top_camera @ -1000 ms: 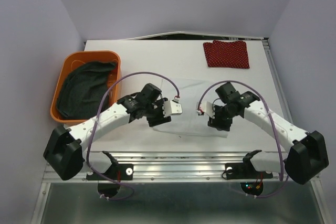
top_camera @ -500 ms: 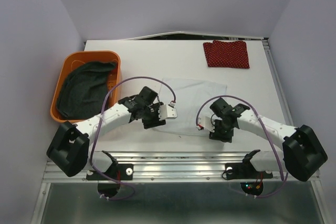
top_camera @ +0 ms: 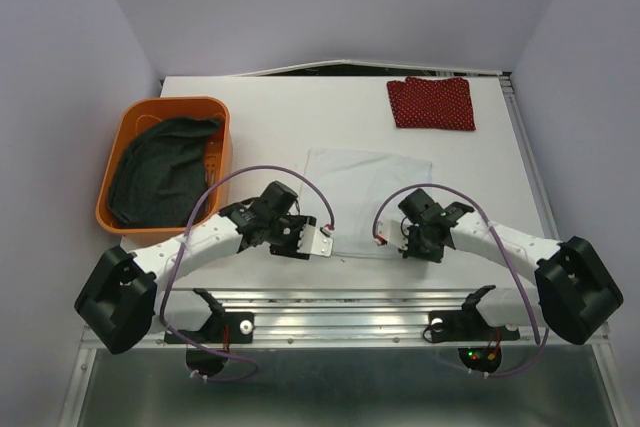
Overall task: Fold and stack the skirts
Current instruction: Fold the skirt
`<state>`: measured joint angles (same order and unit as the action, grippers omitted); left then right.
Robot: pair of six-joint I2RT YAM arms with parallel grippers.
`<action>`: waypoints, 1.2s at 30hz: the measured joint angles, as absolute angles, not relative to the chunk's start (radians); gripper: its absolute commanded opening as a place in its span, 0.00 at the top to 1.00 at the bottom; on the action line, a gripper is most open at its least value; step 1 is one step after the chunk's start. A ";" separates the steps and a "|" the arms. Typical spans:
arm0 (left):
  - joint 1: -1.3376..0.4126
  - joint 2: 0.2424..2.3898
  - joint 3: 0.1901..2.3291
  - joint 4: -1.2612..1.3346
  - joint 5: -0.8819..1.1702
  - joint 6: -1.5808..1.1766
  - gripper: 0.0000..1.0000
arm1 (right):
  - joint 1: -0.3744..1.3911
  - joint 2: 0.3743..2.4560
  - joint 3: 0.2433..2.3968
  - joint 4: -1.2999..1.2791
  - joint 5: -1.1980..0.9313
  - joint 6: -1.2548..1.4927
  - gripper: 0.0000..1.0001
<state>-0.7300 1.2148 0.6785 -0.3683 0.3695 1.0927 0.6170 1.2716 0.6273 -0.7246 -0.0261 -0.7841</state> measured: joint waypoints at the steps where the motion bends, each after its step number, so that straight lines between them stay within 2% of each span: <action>1: -0.737 1.222 0.676 -0.362 0.371 1.103 0.44 | 0.617 1.271 0.627 -0.725 -0.026 -0.784 0.99; 6: -0.760 1.258 0.654 -0.317 0.367 1.154 0.48 | 0.617 1.254 0.628 -0.732 -0.031 -0.781 0.99; 9: -0.769 1.270 0.641 -0.310 0.365 1.177 0.54 | 0.617 1.246 0.631 -0.736 -0.034 -0.781 0.99; 13: -0.778 1.278 0.633 -0.303 0.360 1.204 0.55 | 0.617 1.244 0.643 -0.745 -0.038 -0.777 0.99; 16: -0.785 1.296 0.615 -0.278 0.345 1.212 0.62 | 0.617 1.240 0.653 -0.752 -0.048 -0.777 0.99; 23: -0.786 1.346 0.598 -0.210 0.307 1.223 0.88 | 0.617 1.207 0.667 -0.772 -0.064 -0.781 0.99; 24: -0.786 1.346 0.597 -0.207 0.303 1.222 0.97 | 0.617 1.202 0.669 -0.778 -0.066 -0.781 0.99; 25: -0.786 1.346 0.597 -0.206 0.301 1.222 1.00 | 0.617 1.196 0.672 -0.782 -0.068 -0.781 0.99; 31: -0.785 1.290 0.597 -0.260 0.298 1.195 1.00 | 0.617 1.150 0.690 -0.825 -0.089 -0.786 0.99; 36: -0.786 1.092 0.627 -0.416 0.335 1.153 1.00 | 0.617 1.078 0.717 -0.902 -0.127 -0.797 0.99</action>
